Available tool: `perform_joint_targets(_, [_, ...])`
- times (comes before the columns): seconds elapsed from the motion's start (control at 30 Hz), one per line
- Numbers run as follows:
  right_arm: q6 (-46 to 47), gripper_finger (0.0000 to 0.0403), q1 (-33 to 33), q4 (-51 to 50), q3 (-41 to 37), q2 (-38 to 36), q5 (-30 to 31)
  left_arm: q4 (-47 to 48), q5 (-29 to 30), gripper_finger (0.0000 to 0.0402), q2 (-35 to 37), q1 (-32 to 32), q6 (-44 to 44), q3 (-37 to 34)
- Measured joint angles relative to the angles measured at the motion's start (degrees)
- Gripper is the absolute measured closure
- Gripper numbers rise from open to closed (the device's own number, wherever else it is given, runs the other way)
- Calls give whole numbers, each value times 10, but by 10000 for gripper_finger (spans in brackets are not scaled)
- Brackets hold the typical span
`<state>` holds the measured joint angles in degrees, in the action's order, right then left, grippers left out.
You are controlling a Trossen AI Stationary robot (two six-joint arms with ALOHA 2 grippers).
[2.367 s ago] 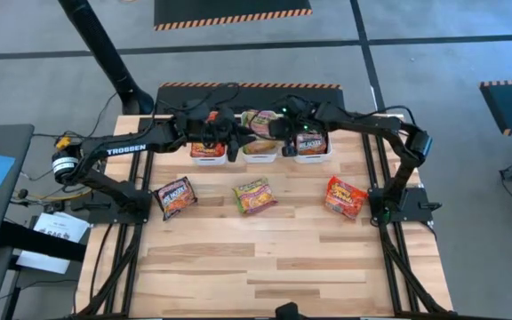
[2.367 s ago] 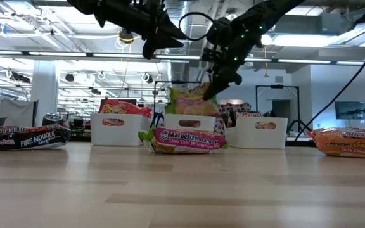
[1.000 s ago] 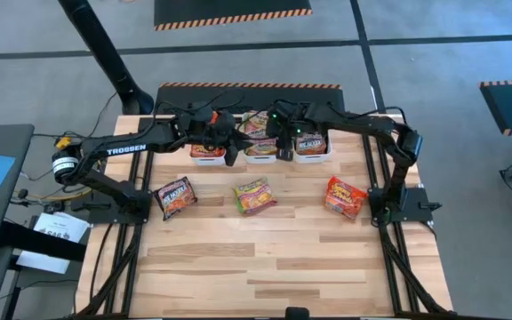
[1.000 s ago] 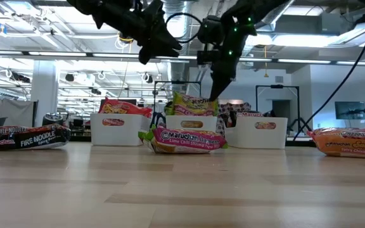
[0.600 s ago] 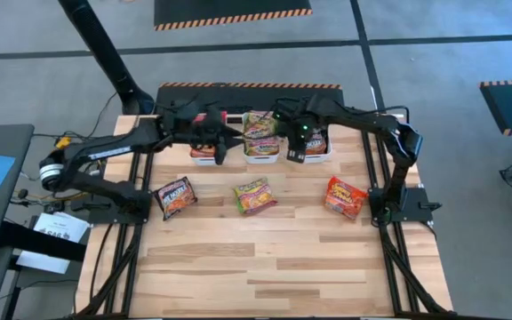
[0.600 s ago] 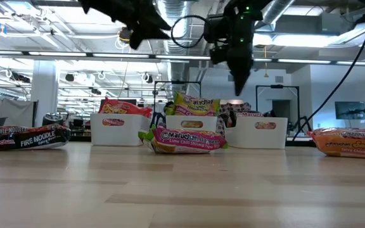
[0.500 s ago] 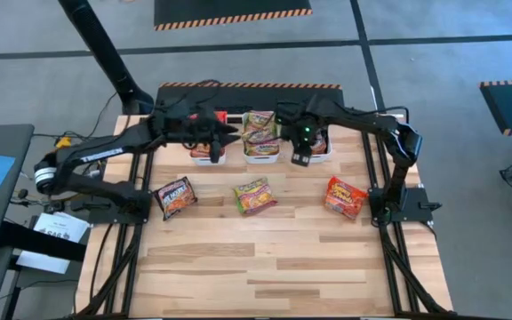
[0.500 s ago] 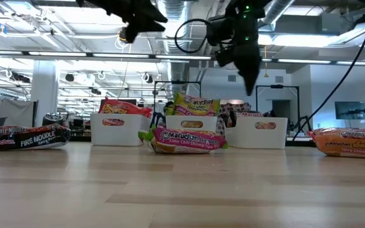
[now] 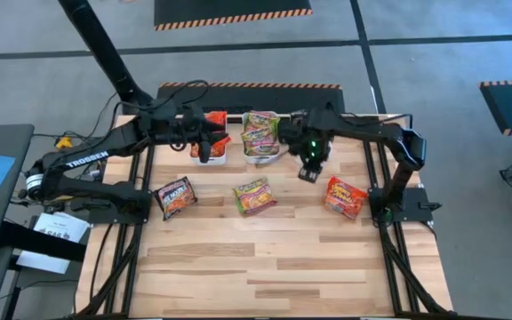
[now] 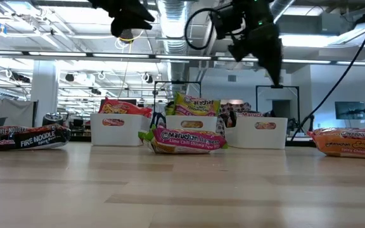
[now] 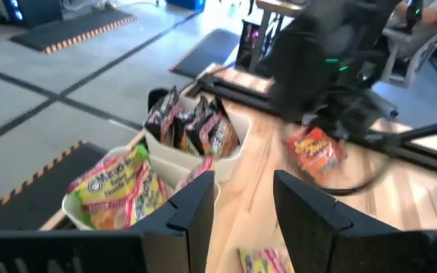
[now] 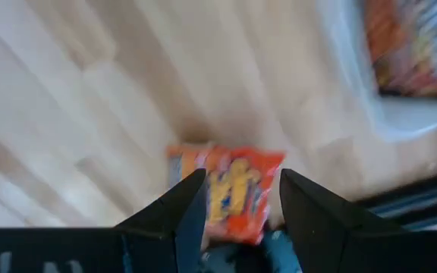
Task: Sort Maruchan noodles
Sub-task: Put the orange noodle pack into the left white bin
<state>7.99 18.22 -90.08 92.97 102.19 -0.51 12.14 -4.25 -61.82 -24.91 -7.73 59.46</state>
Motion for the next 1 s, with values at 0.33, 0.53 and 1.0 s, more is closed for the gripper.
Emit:
perform_joint_targets(0.33, [160, 211, -95, 23, -166, -130, -14, 70, -59, 277, 0, 2, 21, 0])
perform_joint_targets(0.53, [307, 211, -152, 53, -265, -239, -29, 70, -99, 277, 0, 2, 26, 0])
perform_joint_targets(1.0, [496, 164, -204, 84, -363, -397, -26, 100, -103, 277, 0, 2, 40, 0])
